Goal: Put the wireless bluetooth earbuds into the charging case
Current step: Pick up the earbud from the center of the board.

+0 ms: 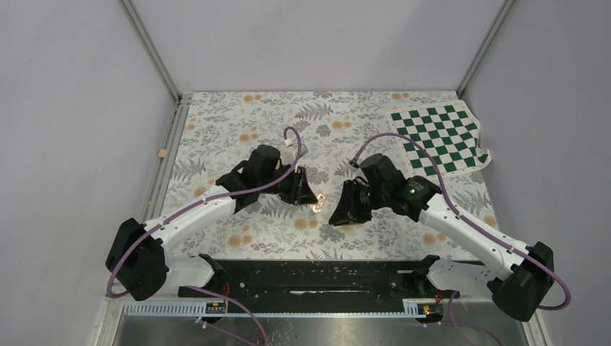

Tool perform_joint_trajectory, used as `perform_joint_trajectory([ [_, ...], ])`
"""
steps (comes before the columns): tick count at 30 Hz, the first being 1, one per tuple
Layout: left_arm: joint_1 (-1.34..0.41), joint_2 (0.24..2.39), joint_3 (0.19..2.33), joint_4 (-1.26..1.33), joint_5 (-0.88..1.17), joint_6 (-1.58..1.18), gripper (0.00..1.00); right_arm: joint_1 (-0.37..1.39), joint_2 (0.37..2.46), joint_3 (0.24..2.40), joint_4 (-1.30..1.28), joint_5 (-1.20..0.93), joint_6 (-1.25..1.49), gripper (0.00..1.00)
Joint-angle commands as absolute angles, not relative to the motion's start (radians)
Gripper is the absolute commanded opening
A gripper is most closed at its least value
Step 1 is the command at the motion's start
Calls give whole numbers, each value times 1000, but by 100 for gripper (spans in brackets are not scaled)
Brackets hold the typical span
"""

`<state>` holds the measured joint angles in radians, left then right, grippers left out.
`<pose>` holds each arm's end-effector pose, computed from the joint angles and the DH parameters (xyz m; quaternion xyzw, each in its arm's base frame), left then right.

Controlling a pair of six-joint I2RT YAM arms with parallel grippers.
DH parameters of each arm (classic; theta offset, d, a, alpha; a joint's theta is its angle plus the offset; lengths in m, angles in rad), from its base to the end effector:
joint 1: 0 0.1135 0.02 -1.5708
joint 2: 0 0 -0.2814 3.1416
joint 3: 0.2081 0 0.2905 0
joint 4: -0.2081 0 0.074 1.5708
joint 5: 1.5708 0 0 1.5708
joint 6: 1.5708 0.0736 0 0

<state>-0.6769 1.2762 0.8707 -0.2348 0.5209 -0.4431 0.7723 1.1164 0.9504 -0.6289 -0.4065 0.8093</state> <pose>0.2372 -0.2376 0.2435 0.2155 0.8442 -0.4253 0.2450 0.1845 0.2203 0.2775 -0.0596 0.9079 0.3948 0.1277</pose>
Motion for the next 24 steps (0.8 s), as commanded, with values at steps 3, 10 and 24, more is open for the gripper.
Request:
perform_joint_trajectory([
  [3,-687,1221,834,-109,479,-466,0,682,1097,887,-398,-612,1011,0],
  [10,-687,1197,808,-65,493,-491,0,660,1123,845,-235,-657,1138,0],
  [24,-687,1174,805,-75,482,-489,0,607,1145,660,92,-655,1412,0],
])
